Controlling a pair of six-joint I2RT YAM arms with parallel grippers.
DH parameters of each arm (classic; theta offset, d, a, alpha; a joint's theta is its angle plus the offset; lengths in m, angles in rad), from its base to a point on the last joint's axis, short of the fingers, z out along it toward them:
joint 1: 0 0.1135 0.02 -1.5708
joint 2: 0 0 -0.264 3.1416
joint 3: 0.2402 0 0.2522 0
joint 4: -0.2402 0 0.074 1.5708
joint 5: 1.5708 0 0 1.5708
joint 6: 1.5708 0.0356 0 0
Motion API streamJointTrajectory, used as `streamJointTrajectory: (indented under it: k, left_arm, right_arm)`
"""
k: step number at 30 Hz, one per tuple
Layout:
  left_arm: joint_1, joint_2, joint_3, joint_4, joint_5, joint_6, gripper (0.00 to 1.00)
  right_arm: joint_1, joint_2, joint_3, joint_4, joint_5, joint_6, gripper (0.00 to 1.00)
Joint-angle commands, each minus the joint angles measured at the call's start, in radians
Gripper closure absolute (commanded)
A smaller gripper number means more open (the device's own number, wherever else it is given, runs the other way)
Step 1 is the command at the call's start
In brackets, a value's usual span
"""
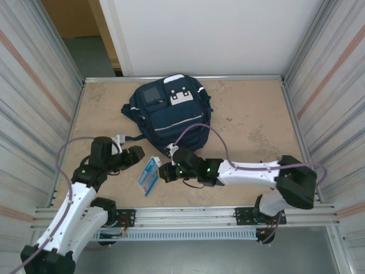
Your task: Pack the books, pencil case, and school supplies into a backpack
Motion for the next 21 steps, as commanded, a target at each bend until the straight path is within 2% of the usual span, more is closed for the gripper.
streamJointTrajectory:
  k: [1,3,6,8,13,16,21]
  left_arm:
    - [0.001,-0.027,0.035,0.168,0.120,0.050,0.38]
    - [-0.001,-0.014,0.021,0.298,0.194,0.034,0.32]
    - [-0.019,0.043,-0.013,0.569,0.395,-0.026,0.35]
    - [-0.075,0.079,-0.015,0.672,0.469,0.000,0.35]
    - [-0.310,0.117,0.027,0.651,0.550,0.275,0.31]
    - [-0.438,0.142,0.060,0.538,0.593,0.511,0.29]
    - [-0.468,0.165,0.092,0.424,0.522,0.623,0.21]
  right_arm:
    - [-0.052,-0.123,0.088,-0.289,-0.138,-0.346,1.00]
    - [-0.112,-0.190,0.102,-0.357,-0.227,-0.418,1.00]
    - [-0.240,-0.299,0.103,-0.425,-0.376,-0.478,1.00]
    - [-0.317,-0.358,0.124,-0.493,-0.447,-0.520,1.00]
    - [-0.474,-0.497,0.208,-0.695,-0.665,-0.675,1.00]
    - [-0.486,-0.521,0.249,-0.792,-0.778,-0.719,1.00]
    - [-0.478,-0.530,0.292,-0.915,-0.846,-0.733,1.00]
